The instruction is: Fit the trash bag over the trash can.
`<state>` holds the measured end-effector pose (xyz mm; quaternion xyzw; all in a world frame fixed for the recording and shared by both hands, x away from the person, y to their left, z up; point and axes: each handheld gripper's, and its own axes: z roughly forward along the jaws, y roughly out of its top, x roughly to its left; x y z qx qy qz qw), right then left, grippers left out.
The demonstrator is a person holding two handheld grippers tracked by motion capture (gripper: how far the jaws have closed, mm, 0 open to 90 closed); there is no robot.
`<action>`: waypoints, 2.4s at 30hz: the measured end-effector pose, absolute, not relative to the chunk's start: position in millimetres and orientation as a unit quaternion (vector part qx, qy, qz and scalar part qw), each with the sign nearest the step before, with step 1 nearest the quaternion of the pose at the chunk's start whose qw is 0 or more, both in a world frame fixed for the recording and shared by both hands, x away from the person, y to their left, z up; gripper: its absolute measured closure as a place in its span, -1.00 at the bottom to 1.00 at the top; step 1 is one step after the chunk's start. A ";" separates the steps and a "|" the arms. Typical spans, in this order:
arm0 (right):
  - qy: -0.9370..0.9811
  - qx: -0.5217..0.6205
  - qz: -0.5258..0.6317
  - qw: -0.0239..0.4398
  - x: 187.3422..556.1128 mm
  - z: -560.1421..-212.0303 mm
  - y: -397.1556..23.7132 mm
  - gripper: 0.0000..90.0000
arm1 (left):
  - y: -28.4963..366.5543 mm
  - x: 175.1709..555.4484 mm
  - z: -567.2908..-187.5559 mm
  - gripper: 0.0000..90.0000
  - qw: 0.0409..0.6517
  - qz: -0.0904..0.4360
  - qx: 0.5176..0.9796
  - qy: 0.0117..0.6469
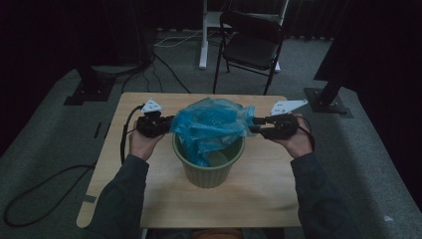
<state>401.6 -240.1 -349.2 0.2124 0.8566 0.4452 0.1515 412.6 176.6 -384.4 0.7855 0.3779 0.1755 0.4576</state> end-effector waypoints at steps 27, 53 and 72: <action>0.843 0.301 0.414 0.166 438.7 -355.8 -216.7 1.00 | 172.7 428.4 -391.8 0.74 0.459 0.161 0.783 0.388; 0.850 0.322 0.391 0.144 439.6 -373.6 -217.9 0.53 | 179.8 427.1 -394.2 0.53 0.483 0.161 0.764 0.397; 0.843 0.307 0.421 0.138 423.5 -349.9 -238.6 0.41 | 200.0 419.0 -373.2 0.36 0.499 0.183 0.750 0.393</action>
